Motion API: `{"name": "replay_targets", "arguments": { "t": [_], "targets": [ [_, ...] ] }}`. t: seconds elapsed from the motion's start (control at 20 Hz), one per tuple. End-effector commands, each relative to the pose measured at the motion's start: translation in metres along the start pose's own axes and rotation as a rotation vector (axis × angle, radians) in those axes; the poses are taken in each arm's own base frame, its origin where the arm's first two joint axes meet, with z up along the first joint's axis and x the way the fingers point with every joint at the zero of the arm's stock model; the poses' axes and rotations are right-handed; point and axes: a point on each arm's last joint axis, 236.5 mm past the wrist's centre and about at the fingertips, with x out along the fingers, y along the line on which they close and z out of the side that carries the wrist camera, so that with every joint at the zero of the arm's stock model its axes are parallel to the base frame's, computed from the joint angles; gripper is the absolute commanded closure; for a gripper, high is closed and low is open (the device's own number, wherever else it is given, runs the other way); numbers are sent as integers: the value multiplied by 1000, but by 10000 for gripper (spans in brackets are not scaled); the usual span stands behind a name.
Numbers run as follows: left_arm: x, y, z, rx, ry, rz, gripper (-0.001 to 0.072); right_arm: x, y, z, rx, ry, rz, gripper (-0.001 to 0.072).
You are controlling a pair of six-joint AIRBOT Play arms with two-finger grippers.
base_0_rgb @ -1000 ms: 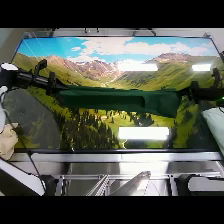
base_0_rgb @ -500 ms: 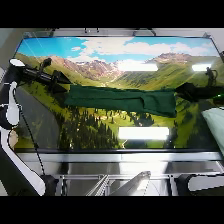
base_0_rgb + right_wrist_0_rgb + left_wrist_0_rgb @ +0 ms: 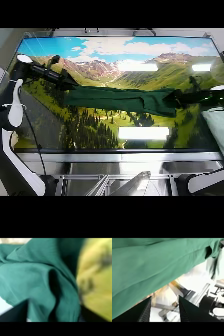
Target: Fold the shirts.
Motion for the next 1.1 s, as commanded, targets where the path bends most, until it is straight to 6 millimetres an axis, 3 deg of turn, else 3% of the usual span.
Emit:
{"name": "replay_targets", "arguments": {
  "t": [0.0,0.05,0.1,0.15,0.2,0.35,0.5,0.55,0.65,0.75,0.85,0.95,1.0,1.05],
  "targets": [
    [44,-25,10,65,-8,29,355,32,31,0,-29,10,65,630],
    [59,-33,14,91,-18,40,356,33,36,0,-48,17,68,690],
    [76,-41,17,113,-19,45,413,30,41,-3,-72,33,82,690],
    [96,-50,18,136,-19,50,617,24,45,-7,-87,53,90,690],
    [117,-60,18,167,-16,55,705,16,46,-13,-103,76,86,690],
    [189,-80,7,240,9,104,705,-9,35,-31,-130,144,-2,690],
    [234,-56,-21,238,95,301,705,-40,33,-35,-155,141,-50,691],
    [243,-59,-28,260,116,317,705,-52,36,-33,-165,124,-48,691],
    [259,-82,-41,299,140,291,705,-86,40,-24,-193,79,-66,692],
    [276,-131,-50,362,133,207,704,-124,43,-14,-206,29,-98,692],
    [278,-211,-60,441,106,4,681,-160,51,-5,-217,-25,-114,692],
    [241,-277,-69,540,71,-158,686,-193,62,4,-202,-79,-135,692],
    [215,-281,-69,575,53,-135,686,-206,73,5,-189,-94,-142,692],
    [186,-273,-67,598,37,-77,686,-215,84,4,-178,-95,-145,692]
  ]
}}
